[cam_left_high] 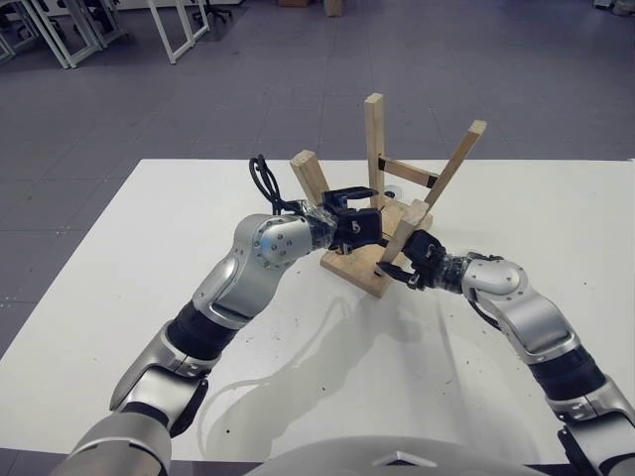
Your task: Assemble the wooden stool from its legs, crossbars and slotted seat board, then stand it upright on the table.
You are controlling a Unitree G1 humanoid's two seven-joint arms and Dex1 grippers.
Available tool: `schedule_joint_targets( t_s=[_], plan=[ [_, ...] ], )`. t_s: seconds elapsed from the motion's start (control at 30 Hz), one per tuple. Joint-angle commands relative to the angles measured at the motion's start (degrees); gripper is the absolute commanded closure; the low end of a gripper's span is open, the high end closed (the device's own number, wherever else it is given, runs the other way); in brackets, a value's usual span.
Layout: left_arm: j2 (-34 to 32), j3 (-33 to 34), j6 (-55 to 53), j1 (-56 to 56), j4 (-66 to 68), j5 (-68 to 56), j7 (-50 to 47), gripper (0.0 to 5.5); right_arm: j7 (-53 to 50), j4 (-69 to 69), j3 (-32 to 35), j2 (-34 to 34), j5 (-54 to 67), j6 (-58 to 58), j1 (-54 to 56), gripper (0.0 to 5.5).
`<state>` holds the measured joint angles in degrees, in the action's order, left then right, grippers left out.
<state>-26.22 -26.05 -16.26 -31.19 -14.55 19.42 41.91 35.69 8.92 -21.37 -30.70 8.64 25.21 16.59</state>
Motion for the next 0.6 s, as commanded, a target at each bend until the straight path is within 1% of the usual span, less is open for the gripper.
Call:
schedule_joint_targets(
  t_s=[0.03,0.1,0.13,0.2,0.33,0.4,0.5,0.57,0.6],
  plan=[
    [4.3,12.0,8.4,-3.2,-2.7,-4.7,-10.9,2.36,-0.8,-3.2,-2.2,-2.7,-4.2,9.2,-4.9,3.47],
    [5.6,17.7,13.5,-5.3,-3.8,-5.9,-17.1,2.36,-2.0,-1.0,0.4,-1.9,-3.1,7.3,-4.1,3.47],
    [5.7,19.1,15.2,-5.7,-3.8,-5.9,-18.9,2.36,-2.6,-0.6,1.5,-1.3,-2.7,6.0,-4.0,3.47],
    [5.9,21.1,17.4,-5.9,-3.3,-6.0,-21.7,2.36,-3.8,-1.0,4.5,1.5,-0.8,-0.1,-5.4,3.47],
    [6.1,22.0,18.5,-4.6,-2.3,-6.6,-23.0,2.36,-4.0,-5.4,6.9,5.2,-0.6,-12.8,-9.5,3.47],
    [6.6,22.3,18.5,-4.8,-2.0,-6.6,-23.8,2.36,-4.0,-7.2,7.6,6.5,-0.7,-16.9,-10.4,3.47],
    [6.7,22.5,18.3,-4.9,-1.9,-6.6,-24.4,2.36,-4.9,-6.6,7.7,6.7,-2.7,-20.3,-10.5,3.47],
    [6.7,22.3,17.9,-4.6,-1.7,-6.7,-24.5,2.36,-5.3,-4.7,7.5,6.6,-3.7,-20.0,-10.2,3.47],
    [6.8,22.2,17.5,-4.3,-1.9,-6.8,-24.5,2.36,-5.1,-3.4,7.4,6.7,-3.5,-19.1,-10.0,3.18]
  ],
)
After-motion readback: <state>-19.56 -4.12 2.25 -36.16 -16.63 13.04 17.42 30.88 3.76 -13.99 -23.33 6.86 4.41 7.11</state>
